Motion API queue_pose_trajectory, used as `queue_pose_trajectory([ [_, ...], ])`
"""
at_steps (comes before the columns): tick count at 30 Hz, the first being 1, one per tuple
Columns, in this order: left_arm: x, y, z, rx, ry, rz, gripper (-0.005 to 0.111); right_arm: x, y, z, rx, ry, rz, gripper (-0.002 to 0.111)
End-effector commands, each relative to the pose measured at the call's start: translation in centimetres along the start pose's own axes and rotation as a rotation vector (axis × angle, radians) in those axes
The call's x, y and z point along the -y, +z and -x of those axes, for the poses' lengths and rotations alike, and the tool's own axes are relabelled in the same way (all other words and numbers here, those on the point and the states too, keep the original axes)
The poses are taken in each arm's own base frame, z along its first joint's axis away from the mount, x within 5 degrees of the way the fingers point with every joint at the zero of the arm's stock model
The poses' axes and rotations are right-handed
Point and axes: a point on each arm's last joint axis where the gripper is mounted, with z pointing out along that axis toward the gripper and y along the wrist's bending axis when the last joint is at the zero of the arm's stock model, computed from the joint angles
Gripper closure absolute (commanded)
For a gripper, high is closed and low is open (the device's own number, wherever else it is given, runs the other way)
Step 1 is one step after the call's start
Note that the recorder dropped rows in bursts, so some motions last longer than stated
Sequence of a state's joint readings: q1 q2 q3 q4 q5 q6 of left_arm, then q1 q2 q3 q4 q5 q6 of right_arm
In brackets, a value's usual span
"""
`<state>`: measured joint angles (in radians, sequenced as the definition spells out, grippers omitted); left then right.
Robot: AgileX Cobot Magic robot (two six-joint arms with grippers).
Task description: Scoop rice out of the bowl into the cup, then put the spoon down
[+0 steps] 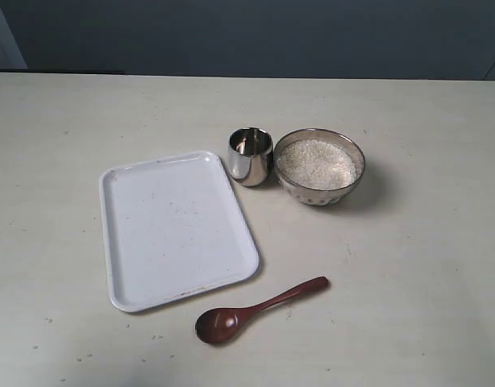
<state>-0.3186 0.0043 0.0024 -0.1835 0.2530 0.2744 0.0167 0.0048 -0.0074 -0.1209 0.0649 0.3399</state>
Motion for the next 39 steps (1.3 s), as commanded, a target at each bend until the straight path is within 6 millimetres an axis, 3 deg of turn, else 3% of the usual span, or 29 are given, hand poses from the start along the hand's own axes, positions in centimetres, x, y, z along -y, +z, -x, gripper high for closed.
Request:
queue_pose_trajectory([
  [1, 0.0, -0.1, 0.2, 0.019, -0.001, -0.001, 0.106, 0.1, 0.0, -0.1, 0.006, 0.0, -0.003, 0.108],
  [11, 0.0, -0.1, 0.2, 0.019, -0.001, -0.001, 0.106, -0.1, 0.0, 0.2, 0.041, 0.007, 0.01, 0.108],
  [19, 0.0, -0.1, 0.2, 0.019, -0.001, -0.001, 0.106, 0.1, -0.7, 3.4, 0.398, 0.51, 0.096, 0.108],
  [22, 0.0, -0.1, 0.2, 0.019, -0.001, -0.001, 0.106, 0.5, -0.7, 3.3, 0.393, 0.774, 0.103, 0.108],
  [27, 0.0, -0.1, 0.2, 0.019, -0.001, -0.001, 0.106, 0.1, -0.7, 3.6, 0.369, 0.864, 0.147, 0.108],
  [30, 0.0, -0.1, 0.2, 0.019, -0.001, -0.001, 0.106, -0.4, -1.5, 6.0, 0.474, 0.817, 0.209, 0.108],
  [33, 0.0, -0.1, 0.2, 0.019, -0.001, -0.001, 0.106, -1.7, -2.6, 8.9, 0.559, 0.505, 0.247, 0.108],
  [34, 0.0, -0.1, 0.2, 0.019, -0.001, -0.001, 0.106, -2.4, -3.1, 10.2, 0.565, 0.299, 0.23, 0.108],
  [36, 0.0, -0.1, 0.2, 0.019, -0.001, -0.001, 0.106, -2.8, -3.0, 11.7, 0.443, 0.066, 0.14, 0.108],
  [39, 0.0, -0.1, 0.2, 0.019, -0.001, -0.001, 0.106, -2.7, -2.6, 15.0, 0.272, -0.133, -0.034, 0.108],
])
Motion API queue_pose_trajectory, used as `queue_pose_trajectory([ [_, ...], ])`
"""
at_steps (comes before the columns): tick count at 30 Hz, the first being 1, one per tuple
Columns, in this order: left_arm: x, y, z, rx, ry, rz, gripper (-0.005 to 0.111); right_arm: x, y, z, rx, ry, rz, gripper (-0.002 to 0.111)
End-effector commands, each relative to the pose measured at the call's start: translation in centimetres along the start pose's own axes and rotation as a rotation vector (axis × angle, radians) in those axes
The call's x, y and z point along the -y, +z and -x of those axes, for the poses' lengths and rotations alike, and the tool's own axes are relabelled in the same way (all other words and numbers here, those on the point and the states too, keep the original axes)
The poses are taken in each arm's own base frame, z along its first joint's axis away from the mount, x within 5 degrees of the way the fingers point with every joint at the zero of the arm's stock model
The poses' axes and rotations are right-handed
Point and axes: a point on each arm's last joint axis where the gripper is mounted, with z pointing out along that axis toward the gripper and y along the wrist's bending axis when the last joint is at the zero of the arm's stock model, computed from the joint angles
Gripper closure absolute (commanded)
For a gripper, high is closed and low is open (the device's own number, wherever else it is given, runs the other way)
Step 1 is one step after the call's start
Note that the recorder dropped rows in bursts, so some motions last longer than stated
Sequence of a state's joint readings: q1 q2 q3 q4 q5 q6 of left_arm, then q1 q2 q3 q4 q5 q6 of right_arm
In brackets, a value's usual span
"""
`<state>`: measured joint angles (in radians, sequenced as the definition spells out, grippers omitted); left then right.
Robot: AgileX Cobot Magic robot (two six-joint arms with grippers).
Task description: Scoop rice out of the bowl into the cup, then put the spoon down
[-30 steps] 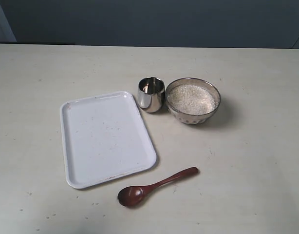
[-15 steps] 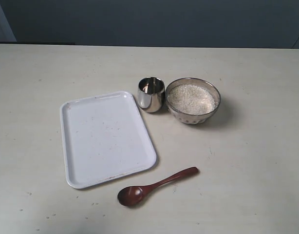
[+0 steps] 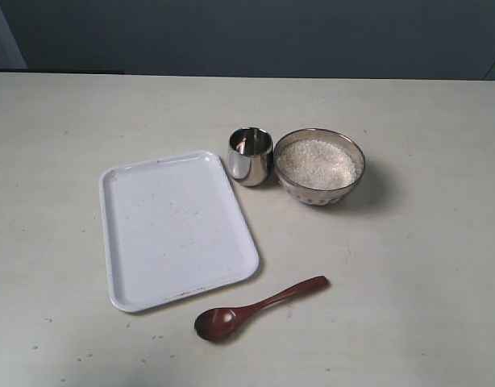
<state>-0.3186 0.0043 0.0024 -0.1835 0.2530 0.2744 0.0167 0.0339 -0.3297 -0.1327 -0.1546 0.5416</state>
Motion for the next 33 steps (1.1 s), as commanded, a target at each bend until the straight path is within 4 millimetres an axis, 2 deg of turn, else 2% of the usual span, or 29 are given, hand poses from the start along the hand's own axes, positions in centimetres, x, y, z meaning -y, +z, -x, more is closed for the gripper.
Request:
queue_pose_trajectory([
  [1, 0.0, -0.1, 0.2, 0.019, -0.001, -0.001, 0.106, 0.0, 2.8, 3.3, -0.27, -0.421, -0.197, 0.108],
  [5, 0.0, -0.1, 0.2, 0.019, -0.001, -0.001, 0.106, -0.7, 6.6, 5.5, -0.445, -0.654, -0.194, 0.108],
  [7, 0.0, -0.1, 0.2, 0.019, -0.001, -0.001, 0.106, -1.6, 9.0, 6.0, -0.573, -0.739, -0.099, 0.108],
  [8, 0.0, -0.1, 0.2, 0.019, -0.001, -0.001, 0.106, -2.7, 11.4, 5.7, -0.722, -0.804, 0.06, 0.108],
  [10, 0.0, -0.1, 0.2, 0.019, -0.001, -0.001, 0.106, -3.7, 13.6, 4.5, -0.885, -0.815, 0.248, 0.108],
  [14, 0.0, -0.1, 0.2, 0.019, -0.001, -0.001, 0.106, -5.4, 16.7, 1.1, -1.165, -0.734, 0.491, 0.108],
  [18, 0.0, -0.1, 0.2, 0.019, -0.001, -0.001, 0.106, -6.0, 18.7, -5.0, -1.427, -0.857, 0.634, 0.108],
  [20, 0.0, -0.1, 0.2, 0.019, -0.001, -0.001, 0.106, -6.3, 19.0, -7.9, -1.526, -0.983, 0.685, 0.108],
  [21, 0.0, -0.1, 0.2, 0.019, -0.001, -0.001, 0.106, -7.4, 18.9, -10.9, -1.609, -1.074, 0.762, 0.108],
  [22, 0.0, -0.1, 0.2, 0.019, -0.001, -0.001, 0.106, -8.2, 18.7, -12.0, -1.623, -1.107, 0.808, 0.108],
  [23, 0.0, -0.1, 0.2, 0.019, -0.001, -0.001, 0.106, -10.1, 17.9, -14.6, -1.659, -1.143, 0.914, 0.108],
  [24, 0.0, -0.1, 0.2, 0.019, -0.001, -0.001, 0.106, -10.8, 17.5, -15.8, -1.678, -1.157, 0.957, 0.108],
  [28, 0.0, -0.1, 0.2, 0.019, -0.001, -0.001, 0.106, -15.3, 13.9, -22.1, -1.767, -1.22, 1.166, 0.107],
  [29, 0.0, -0.1, 0.2, 0.019, -0.001, -0.001, 0.106, -15.9, 13.0, -23.6, -1.804, -1.221, 1.173, 0.104],
  [30, 0.0, -0.1, 0.2, 0.019, -0.001, -0.001, 0.106, -16.3, 12.5, -24.2, -1.82, -1.227, 1.184, 0.101],
  [33, 0.0, -0.1, 0.2, 0.019, -0.001, -0.001, 0.106, -17.0, 10.9, -26.5, -1.871, -1.275, 1.212, 0.08],
])
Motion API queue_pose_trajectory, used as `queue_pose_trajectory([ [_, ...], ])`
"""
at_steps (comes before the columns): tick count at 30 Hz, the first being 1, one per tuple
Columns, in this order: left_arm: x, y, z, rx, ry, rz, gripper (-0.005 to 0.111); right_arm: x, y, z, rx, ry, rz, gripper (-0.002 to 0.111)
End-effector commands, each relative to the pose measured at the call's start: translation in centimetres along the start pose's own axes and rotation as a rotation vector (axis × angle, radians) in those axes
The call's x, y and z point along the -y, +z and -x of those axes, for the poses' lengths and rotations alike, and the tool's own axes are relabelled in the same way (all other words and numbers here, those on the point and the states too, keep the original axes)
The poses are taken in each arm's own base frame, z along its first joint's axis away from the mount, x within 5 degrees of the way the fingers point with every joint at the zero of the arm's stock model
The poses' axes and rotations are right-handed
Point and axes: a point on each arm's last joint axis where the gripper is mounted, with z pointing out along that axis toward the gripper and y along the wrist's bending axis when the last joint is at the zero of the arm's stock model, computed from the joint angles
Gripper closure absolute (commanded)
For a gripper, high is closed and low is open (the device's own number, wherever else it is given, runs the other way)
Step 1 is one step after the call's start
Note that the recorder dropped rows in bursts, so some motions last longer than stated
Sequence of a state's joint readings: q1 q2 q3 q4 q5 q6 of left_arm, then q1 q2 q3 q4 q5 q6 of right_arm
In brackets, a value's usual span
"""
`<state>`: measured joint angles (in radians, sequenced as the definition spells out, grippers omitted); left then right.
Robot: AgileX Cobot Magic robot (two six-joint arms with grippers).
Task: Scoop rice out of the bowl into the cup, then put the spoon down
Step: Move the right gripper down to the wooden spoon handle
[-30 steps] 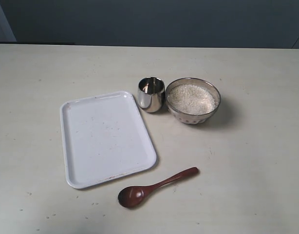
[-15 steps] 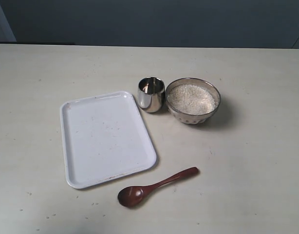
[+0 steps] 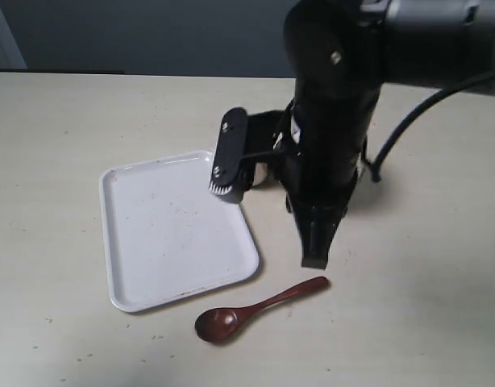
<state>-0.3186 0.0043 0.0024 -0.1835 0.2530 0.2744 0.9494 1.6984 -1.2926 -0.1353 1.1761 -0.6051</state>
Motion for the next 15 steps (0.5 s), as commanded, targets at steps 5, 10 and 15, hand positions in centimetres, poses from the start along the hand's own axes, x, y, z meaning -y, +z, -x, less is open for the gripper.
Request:
queue_pose_trajectory([
  [5, 0.0, -0.1, 0.2, 0.019, -0.001, -0.001, 0.106, -0.6, 3.2, 1.8, -0.05, -0.015, 0.055, 0.066],
  [10, 0.0, -0.1, 0.2, 0.019, -0.001, -0.001, 0.106, -0.9, 4.3, 2.3, -0.052, -0.013, 0.092, 0.066],
  [15, 0.0, -0.1, 0.2, 0.019, -0.001, -0.001, 0.106, -2.3, 6.0, 1.6, -0.073, -0.03, 0.155, 0.066],
])
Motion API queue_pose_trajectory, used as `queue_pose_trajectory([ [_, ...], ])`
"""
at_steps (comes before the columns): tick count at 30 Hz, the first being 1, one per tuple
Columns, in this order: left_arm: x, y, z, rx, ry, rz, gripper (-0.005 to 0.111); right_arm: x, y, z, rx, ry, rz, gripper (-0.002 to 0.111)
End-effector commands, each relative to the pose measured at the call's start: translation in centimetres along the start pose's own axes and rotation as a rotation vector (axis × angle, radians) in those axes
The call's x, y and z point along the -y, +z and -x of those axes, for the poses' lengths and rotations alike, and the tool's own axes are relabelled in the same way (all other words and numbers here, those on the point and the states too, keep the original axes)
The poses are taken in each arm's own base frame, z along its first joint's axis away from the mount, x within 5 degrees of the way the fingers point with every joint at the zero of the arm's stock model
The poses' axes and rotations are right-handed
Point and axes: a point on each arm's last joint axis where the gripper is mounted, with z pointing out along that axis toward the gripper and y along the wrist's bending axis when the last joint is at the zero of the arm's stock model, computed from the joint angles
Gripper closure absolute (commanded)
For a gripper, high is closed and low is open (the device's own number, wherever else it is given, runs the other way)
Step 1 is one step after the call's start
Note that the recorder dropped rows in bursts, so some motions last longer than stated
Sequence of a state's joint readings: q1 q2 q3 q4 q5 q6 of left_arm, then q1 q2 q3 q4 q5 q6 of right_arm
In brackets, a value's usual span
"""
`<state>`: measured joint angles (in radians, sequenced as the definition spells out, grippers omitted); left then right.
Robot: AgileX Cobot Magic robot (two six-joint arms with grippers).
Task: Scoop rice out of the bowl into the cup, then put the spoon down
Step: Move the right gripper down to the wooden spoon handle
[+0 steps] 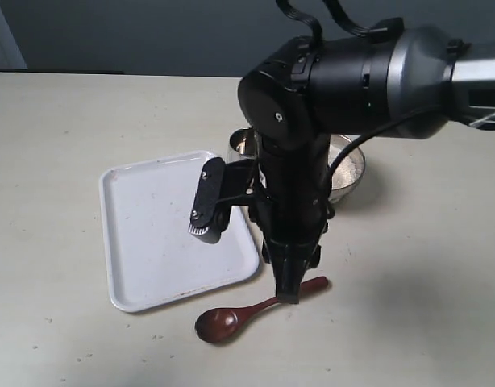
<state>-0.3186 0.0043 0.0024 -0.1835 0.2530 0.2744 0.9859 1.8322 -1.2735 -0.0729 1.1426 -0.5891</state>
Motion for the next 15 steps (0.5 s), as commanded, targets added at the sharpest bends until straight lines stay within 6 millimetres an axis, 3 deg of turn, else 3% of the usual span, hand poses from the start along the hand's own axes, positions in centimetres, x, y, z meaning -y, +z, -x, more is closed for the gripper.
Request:
queue_pose_trajectory([
  [1, 0.0, -0.1, 0.2, 0.019, -0.001, -0.001, 0.106, -1.1, 2.1, -0.9, -0.025, -0.039, 0.045, 0.066],
  [6, 0.0, -0.1, 0.2, 0.019, -0.001, -0.001, 0.106, -1.9, 4.4, -2.2, -0.038, -0.085, 0.021, 0.066],
  [15, 0.0, -0.1, 0.2, 0.019, -0.001, -0.001, 0.106, -1.7, 4.5, -1.8, 0.057, -0.118, -0.045, 0.066],
])
